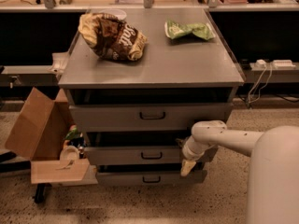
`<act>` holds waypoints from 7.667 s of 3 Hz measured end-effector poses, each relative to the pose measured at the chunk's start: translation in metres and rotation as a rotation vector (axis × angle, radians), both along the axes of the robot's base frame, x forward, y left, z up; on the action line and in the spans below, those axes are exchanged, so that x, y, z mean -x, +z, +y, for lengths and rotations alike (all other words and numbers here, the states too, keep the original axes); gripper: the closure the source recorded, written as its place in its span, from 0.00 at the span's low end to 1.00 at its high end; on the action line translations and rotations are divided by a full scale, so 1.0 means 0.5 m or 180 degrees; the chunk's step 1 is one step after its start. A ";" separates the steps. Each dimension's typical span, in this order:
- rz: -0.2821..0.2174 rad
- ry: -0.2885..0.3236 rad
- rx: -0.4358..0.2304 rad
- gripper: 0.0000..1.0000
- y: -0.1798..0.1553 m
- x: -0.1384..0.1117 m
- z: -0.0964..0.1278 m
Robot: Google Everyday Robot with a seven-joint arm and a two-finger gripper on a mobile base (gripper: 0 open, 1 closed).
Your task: Open middle drawer
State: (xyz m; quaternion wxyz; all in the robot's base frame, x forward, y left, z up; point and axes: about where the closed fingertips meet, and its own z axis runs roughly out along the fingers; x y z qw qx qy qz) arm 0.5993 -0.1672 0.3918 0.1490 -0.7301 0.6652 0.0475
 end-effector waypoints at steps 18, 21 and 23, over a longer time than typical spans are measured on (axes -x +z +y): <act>0.0770 0.0169 -0.0183 1.00 0.076 0.364 0.030; 0.0770 0.0169 -0.0184 0.36 0.082 0.362 0.029; 0.0771 0.0170 -0.0184 0.00 0.082 0.362 0.030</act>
Offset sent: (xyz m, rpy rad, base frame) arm -0.0562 -0.0048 0.0456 0.0031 -0.0578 -0.0363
